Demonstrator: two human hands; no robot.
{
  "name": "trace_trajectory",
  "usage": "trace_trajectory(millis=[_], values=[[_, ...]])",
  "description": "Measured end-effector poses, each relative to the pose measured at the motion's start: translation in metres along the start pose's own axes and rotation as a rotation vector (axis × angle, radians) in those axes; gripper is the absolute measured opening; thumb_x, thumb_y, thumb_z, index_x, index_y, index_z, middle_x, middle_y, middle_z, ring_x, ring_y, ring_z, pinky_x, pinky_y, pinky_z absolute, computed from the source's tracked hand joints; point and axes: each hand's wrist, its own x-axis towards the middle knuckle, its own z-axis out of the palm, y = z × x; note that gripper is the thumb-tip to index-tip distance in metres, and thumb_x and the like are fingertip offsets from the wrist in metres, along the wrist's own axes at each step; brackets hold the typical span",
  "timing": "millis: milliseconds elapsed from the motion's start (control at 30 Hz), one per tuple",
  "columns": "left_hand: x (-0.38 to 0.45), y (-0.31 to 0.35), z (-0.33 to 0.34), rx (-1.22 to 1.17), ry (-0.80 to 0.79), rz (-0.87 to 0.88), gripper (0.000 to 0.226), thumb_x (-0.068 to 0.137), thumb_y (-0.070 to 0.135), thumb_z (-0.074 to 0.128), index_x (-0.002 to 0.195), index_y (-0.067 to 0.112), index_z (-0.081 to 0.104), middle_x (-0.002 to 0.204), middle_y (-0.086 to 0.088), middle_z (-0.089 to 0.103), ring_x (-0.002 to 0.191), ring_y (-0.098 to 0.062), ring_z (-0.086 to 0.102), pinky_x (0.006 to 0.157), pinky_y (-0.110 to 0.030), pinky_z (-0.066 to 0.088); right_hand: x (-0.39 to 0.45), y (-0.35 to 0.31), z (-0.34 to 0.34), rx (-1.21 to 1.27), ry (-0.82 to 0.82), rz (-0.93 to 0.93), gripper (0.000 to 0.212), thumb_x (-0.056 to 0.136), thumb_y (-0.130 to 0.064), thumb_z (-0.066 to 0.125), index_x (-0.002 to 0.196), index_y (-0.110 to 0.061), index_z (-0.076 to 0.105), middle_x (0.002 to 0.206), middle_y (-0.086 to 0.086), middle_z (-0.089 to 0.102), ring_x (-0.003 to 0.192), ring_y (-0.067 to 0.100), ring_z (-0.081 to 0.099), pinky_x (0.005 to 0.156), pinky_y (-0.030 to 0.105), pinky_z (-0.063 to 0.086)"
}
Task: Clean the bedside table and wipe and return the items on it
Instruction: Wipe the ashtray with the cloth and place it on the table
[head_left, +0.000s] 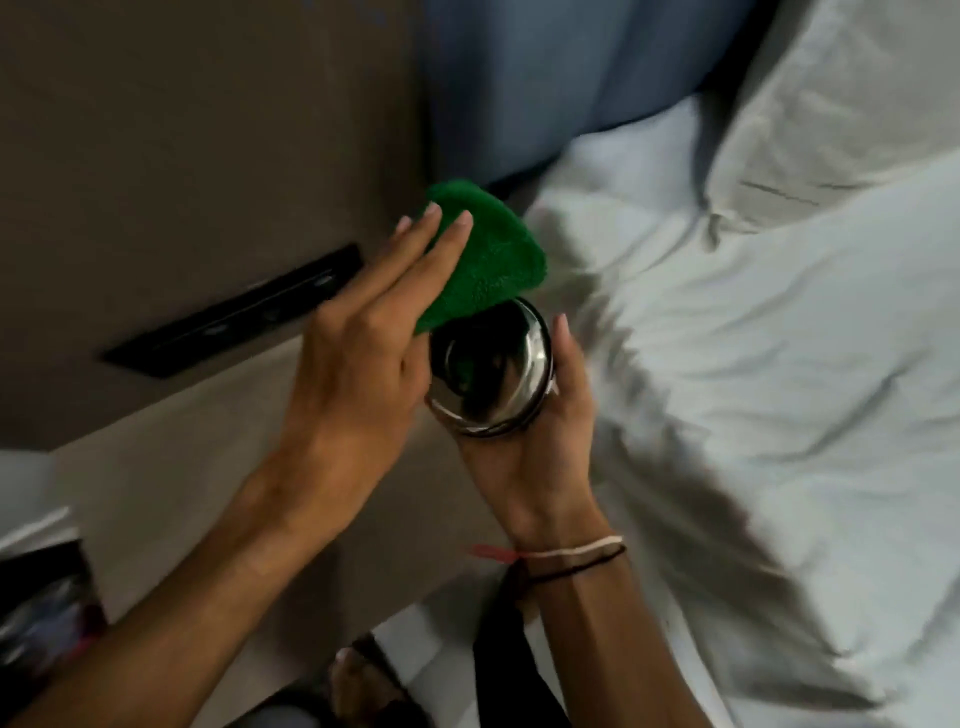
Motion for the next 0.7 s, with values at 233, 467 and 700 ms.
trace_trajectory(millis=[233,467,700], values=[[-0.121,-0.070,-0.083,-0.074,-0.078,-0.226,0.069,0.077,-0.003,0.036,0.140,0.018,0.056,0.151,-0.007,0.048,0.144,-0.025,0.039,0.120,-0.026,0.027,-0.020,0.144,0.043,0.004,0.039,0.255,0.055,0.104,-0.045,0.035,0.140,-0.008,0.057,0.141,0.014,0.057,0.141,0.028,0.044,0.124,0.039,0.025],[-0.206,-0.099,-0.149,-0.231,-0.139,-0.251,0.070,0.072,-0.012,0.042,0.130,0.021,0.064,0.144,0.001,0.056,0.140,-0.013,0.044,0.117,-0.015,0.027,-0.028,0.204,0.039,-0.200,0.021,0.444,0.071,0.092,-0.068,0.041,0.101,-0.007,0.077,0.100,0.015,0.074,0.096,0.028,0.071,0.094,0.041,0.055],[-0.242,-0.132,-0.192,-0.361,0.068,-0.479,0.080,0.074,-0.026,0.052,0.127,0.033,0.064,0.142,0.016,0.056,0.134,0.006,0.046,0.106,-0.005,0.037,-0.024,0.230,0.046,-0.163,0.128,0.424,0.074,0.085,-0.065,0.062,0.139,-0.015,0.056,0.143,0.027,0.051,0.130,0.044,0.055,0.103,0.059,0.049]])
